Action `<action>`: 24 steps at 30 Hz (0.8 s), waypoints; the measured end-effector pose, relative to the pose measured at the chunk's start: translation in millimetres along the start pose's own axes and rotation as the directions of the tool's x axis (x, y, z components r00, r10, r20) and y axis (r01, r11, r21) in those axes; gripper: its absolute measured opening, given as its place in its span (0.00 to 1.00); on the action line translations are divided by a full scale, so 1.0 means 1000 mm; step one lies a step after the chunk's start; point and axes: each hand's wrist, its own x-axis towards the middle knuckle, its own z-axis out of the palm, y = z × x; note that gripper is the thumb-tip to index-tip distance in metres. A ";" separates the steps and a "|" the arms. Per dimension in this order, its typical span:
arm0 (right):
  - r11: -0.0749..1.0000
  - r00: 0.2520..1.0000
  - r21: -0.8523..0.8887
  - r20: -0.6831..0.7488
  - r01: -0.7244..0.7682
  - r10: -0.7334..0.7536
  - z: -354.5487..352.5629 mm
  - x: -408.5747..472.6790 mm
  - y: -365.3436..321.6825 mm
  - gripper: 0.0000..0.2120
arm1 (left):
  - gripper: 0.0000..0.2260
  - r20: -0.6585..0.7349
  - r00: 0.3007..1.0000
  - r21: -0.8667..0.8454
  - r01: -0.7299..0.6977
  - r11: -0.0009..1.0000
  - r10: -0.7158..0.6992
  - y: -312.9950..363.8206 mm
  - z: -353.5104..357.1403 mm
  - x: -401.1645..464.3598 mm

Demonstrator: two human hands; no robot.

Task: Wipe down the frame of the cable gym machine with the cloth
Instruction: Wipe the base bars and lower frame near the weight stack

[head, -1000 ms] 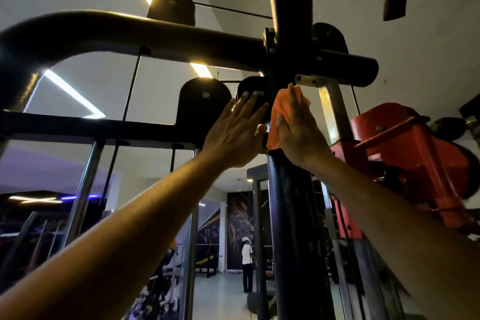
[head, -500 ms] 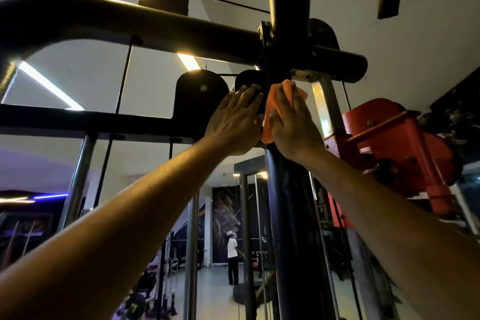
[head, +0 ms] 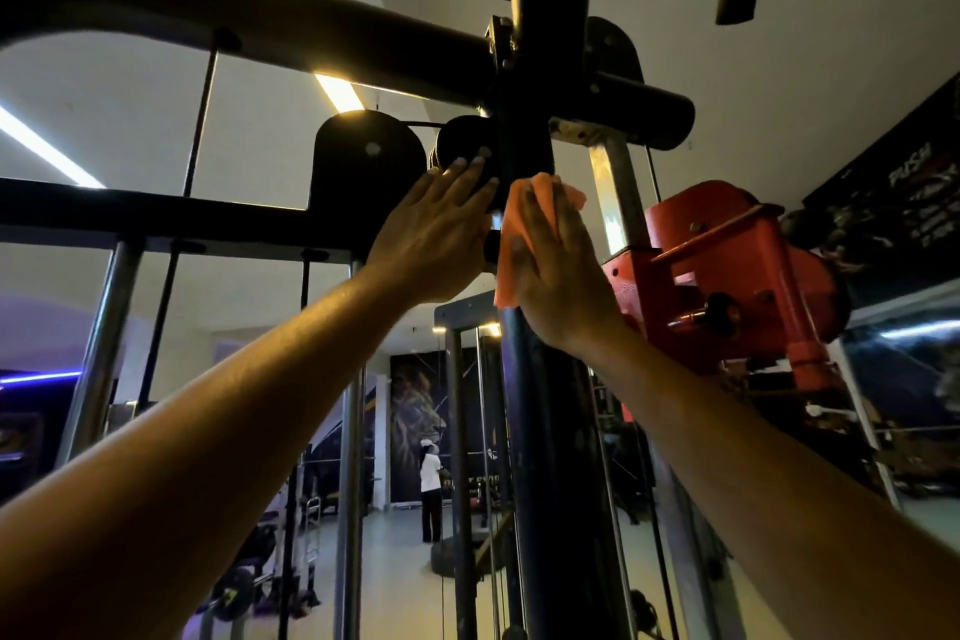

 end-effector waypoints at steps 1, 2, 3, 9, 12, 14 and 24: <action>1.000 1.000 -0.002 -0.001 0.005 -0.005 0.002 -0.021 -0.001 0.32 | 0.28 0.000 1.000 0.008 -0.013 1.000 0.013 0.001 0.000 -0.005; 1.000 1.000 0.002 0.000 -0.001 0.001 0.005 -0.043 0.001 0.31 | 0.28 -0.002 1.000 0.013 -0.026 1.000 0.026 0.002 0.001 -0.010; 1.000 1.000 0.006 0.001 -0.010 0.010 0.007 -0.062 0.001 0.31 | 0.27 -0.007 0.999 0.012 -0.043 0.999 0.043 0.003 0.001 -0.014; 0.999 0.997 0.024 0.069 -0.045 0.044 -0.007 -0.029 0.003 0.33 | 0.24 -0.074 0.994 -0.150 -0.094 0.984 0.083 0.008 0.007 -0.037; 0.999 0.999 -0.009 -0.012 -0.037 0.037 -0.001 -0.021 -0.007 0.34 | 0.22 -0.144 0.989 -0.266 -0.046 0.963 0.008 0.013 0.015 -0.047; 0.999 0.997 -0.038 -0.069 -0.035 0.032 0.010 -0.049 -0.006 0.33 | 0.19 -0.234 0.972 -0.329 -0.061 0.942 -0.018 0.020 0.017 -0.059; 0.997 0.996 0.019 -0.036 -0.078 0.079 0.008 -0.074 -0.003 0.31 | 0.12 0.007 0.965 -0.664 0.202 0.720 -0.264 0.043 0.019 -0.084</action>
